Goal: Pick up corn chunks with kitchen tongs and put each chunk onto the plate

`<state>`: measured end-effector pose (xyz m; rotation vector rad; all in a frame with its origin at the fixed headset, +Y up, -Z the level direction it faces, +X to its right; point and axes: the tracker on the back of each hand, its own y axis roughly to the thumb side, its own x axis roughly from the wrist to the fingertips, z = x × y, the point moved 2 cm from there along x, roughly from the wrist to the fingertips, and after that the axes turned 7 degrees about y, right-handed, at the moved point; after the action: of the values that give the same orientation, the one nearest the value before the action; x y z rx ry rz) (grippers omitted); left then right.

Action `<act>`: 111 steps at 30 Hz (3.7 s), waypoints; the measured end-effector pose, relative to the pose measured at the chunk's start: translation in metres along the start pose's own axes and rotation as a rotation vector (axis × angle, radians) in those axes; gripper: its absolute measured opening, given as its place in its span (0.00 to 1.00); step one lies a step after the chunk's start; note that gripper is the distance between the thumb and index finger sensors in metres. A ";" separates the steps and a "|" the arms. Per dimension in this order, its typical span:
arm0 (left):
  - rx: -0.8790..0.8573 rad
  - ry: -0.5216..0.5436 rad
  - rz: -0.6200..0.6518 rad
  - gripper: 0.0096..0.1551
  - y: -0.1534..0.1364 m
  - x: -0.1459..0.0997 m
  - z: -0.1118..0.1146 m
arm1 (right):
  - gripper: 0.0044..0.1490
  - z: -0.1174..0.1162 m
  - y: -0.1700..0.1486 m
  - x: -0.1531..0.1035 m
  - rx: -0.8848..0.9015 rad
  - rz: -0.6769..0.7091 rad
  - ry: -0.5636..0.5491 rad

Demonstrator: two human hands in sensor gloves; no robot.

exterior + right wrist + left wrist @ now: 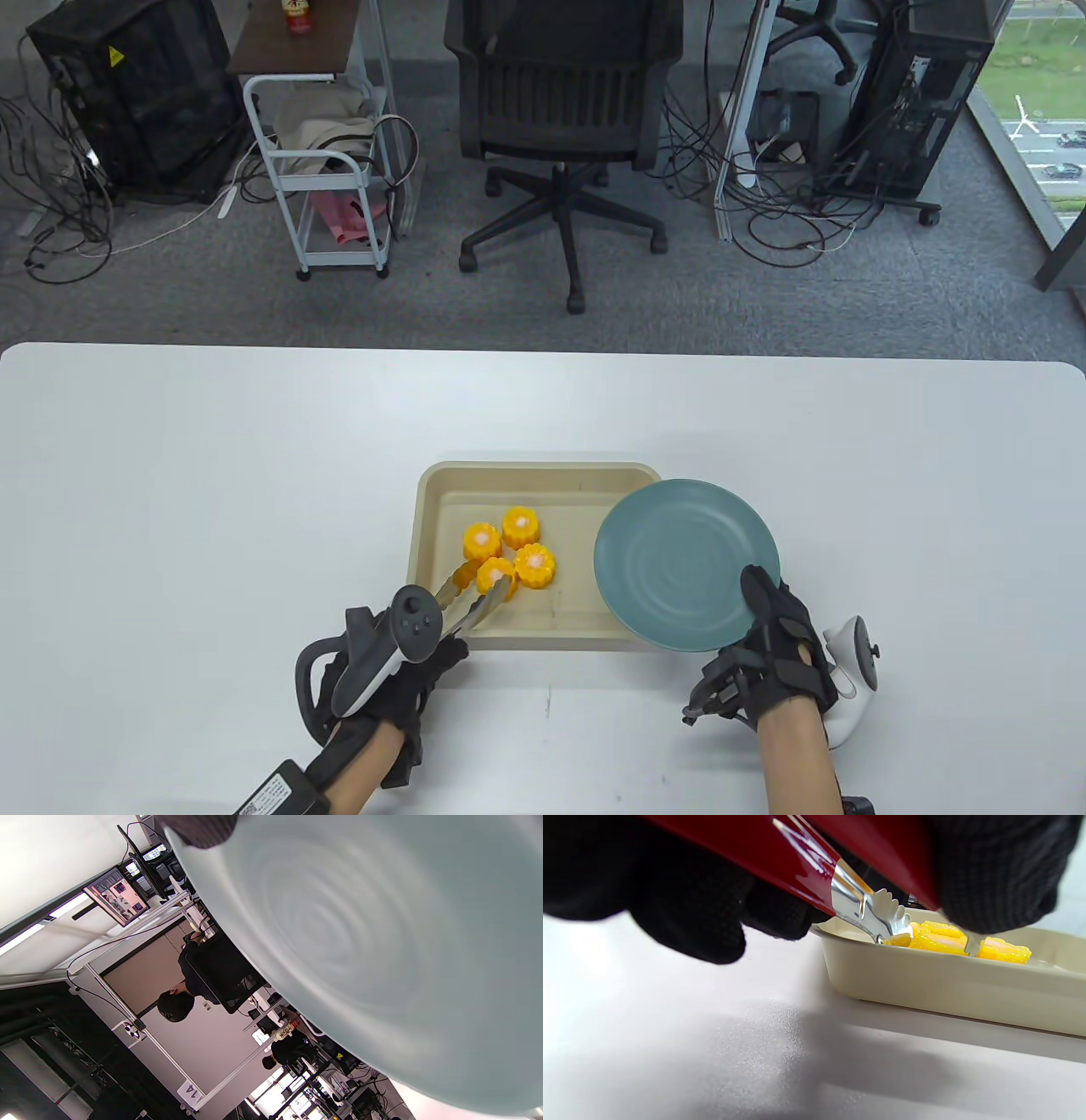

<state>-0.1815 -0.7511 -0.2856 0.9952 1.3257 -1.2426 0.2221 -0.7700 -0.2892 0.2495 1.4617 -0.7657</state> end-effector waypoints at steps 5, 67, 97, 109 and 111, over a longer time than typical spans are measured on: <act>-0.018 0.006 0.008 0.48 -0.003 -0.001 -0.001 | 0.34 0.000 -0.001 0.000 -0.005 -0.005 -0.004; -0.281 0.132 0.094 0.57 0.058 0.005 -0.074 | 0.34 -0.001 -0.009 0.001 0.038 -0.058 -0.008; -0.101 -0.080 -0.187 0.58 0.003 0.036 -0.005 | 0.34 -0.001 -0.012 0.003 0.009 -0.064 0.008; -0.081 -0.084 -0.202 0.51 0.002 0.041 0.000 | 0.34 -0.001 -0.012 0.003 0.003 -0.065 0.011; -0.082 -0.084 -0.202 0.51 0.002 0.041 0.000 | 0.34 -0.002 -0.012 0.004 0.002 -0.066 0.012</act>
<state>-0.1857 -0.7541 -0.3268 0.7572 1.4260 -1.3548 0.2132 -0.7794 -0.2891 0.2083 1.4869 -0.8198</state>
